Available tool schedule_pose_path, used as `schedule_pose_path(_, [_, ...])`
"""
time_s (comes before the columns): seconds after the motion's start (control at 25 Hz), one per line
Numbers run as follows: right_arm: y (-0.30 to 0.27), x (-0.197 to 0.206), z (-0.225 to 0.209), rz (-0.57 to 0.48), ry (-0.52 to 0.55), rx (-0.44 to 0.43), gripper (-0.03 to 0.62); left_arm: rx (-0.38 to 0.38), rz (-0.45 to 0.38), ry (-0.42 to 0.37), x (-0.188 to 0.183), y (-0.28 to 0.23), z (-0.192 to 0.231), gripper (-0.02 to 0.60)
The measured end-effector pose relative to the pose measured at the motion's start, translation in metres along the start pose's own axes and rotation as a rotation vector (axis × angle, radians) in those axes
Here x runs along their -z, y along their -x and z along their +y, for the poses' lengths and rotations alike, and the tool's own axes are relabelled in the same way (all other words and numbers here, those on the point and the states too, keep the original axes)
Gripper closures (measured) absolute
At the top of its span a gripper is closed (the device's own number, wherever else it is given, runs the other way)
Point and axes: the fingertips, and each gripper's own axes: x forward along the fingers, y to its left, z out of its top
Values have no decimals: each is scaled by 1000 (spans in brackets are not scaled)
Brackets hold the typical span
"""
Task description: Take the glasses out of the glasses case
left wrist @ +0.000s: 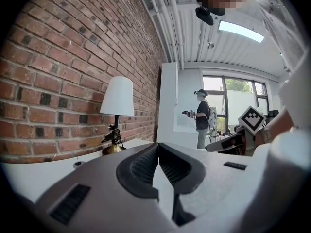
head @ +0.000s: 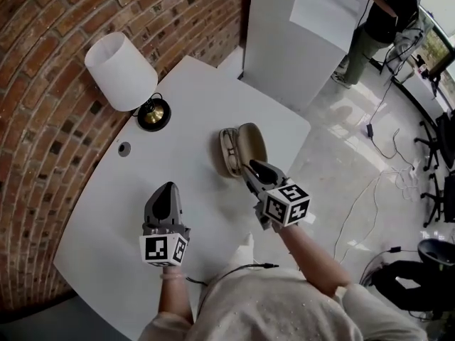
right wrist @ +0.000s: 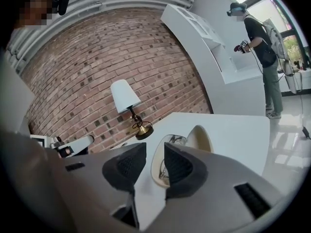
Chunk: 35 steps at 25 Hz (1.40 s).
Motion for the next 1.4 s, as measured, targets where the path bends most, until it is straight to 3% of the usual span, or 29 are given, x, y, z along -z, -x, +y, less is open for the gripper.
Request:
schedule_pose_path(0.68, [-75,15,-32,195,-95,119,478,61,79,4,37,-60,-11,575])
schedule_pose_path(1.4, [-99,29,-45,304,-219,156,513,14,91,50,46,-69,5,575])
